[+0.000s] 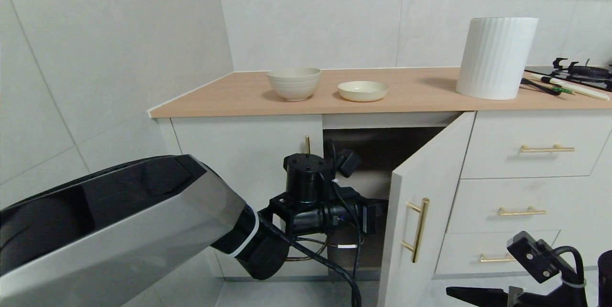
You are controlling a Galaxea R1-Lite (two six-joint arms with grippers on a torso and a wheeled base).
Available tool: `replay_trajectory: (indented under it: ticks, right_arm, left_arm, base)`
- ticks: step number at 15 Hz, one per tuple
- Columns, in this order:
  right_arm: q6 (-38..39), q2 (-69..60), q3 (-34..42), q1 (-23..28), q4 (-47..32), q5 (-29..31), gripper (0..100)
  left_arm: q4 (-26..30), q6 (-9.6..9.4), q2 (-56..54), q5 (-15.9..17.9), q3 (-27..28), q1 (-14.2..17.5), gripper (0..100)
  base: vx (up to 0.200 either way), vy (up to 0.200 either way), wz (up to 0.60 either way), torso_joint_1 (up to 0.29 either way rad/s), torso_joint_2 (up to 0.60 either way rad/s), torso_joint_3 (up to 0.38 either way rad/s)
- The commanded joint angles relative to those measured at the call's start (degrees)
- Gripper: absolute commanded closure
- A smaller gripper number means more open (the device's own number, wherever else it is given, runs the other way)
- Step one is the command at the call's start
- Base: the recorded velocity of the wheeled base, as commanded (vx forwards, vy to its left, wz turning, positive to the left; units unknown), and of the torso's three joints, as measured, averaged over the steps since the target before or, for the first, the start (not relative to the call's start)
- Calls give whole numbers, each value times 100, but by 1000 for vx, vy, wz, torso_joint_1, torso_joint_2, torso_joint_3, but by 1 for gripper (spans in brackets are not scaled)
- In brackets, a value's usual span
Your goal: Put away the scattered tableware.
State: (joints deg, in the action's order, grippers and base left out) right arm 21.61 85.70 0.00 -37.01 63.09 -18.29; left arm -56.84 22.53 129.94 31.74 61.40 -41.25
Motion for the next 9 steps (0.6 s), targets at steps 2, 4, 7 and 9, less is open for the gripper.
replay_trajectory:
  ticks: [2, 4, 7, 9]
  right_arm:
    - [1, -80, 0, -8, 2, 0, 0]
    - [-8, -141, 0, -25, -7, 0, 0]
    - [-8, -159, 0, -34, -7, -8, 0]
    - [10, -317, 0, -192, -24, -8, 0]
  left_arm:
    - [59, 6, 111, -10, 153, -50, 100]
    - [130, 6, 146, -10, 205, -137, 100]
    - [604, -3, 128, -10, 487, -252, 100]
    - [1193, -29, -92, -10, 926, -471, 100]
  base:
    - [0, 0, 0, 0, 0, 0]
    - [0, 0, 0, 0, 0, 0]
    - [0, 0, 0, 0, 0, 0]
    - [0, 0, 0, 0, 0, 0]
